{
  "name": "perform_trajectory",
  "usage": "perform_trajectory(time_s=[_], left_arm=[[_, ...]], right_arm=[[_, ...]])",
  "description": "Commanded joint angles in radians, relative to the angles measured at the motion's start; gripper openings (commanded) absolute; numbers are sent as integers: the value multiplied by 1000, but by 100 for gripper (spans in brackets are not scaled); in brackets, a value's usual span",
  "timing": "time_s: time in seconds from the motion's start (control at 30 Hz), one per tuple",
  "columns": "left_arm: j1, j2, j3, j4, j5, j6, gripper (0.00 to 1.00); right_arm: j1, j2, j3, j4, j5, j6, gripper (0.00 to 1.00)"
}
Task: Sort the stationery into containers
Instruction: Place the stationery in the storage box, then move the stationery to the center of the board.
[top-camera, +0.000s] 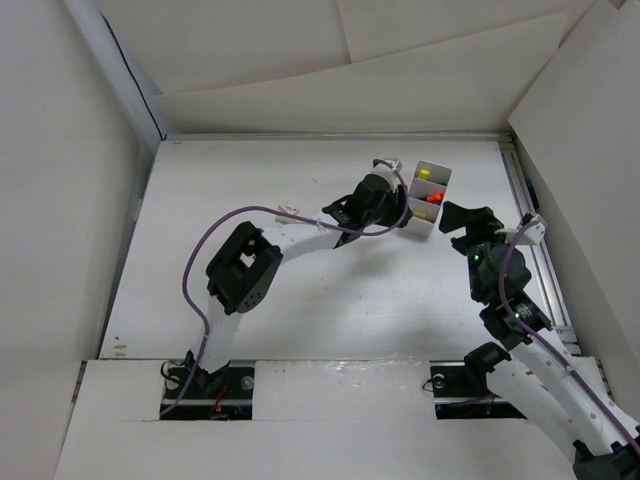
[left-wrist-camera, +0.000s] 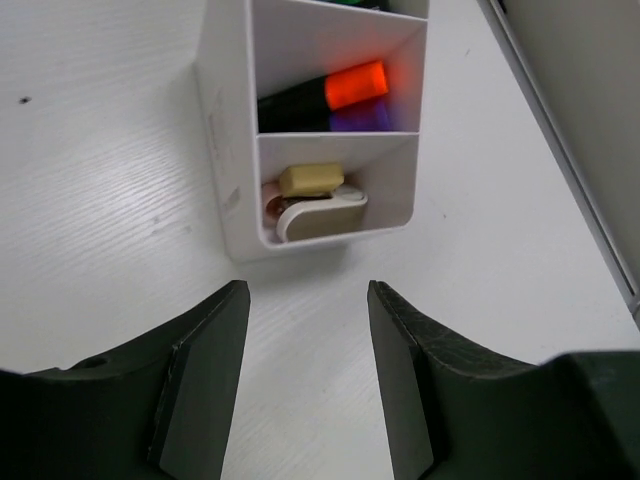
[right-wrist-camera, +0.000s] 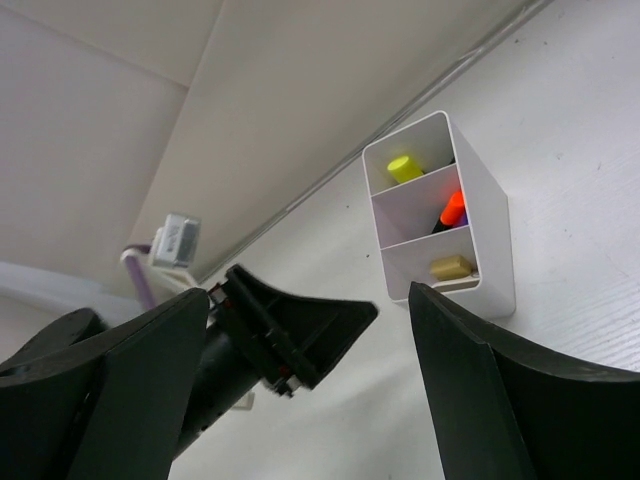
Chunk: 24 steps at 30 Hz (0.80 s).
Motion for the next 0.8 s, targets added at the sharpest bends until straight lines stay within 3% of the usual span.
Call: perform_trajectory(time_s=[0.0, 0.17, 0.33, 0.47, 0.5, 0.63, 0.77], left_arm=[[10, -194, -112, 48, -125, 34, 47], [72, -350, -290, 48, -208, -6, 47], [112, -458, -449, 16, -315, -16, 47], [132, -499, -497, -39, -424, -36, 47], [141, -512, -509, -56, -453, -64, 46], [162, -512, -520, -109, -564, -104, 45], [233, -490, -531, -119, -515, -136, 43]], right_arm=[[3, -5, 15, 20, -13, 4, 86], [3, 17, 15, 20, -46, 4, 85], [3, 53, 24, 29, -74, -6, 73], [3, 95, 35, 40, -131, -24, 22], [3, 95, 45, 49, -131, -33, 18], [3, 133, 54, 49, -162, -42, 13], [3, 144, 64, 49, -177, -42, 13]])
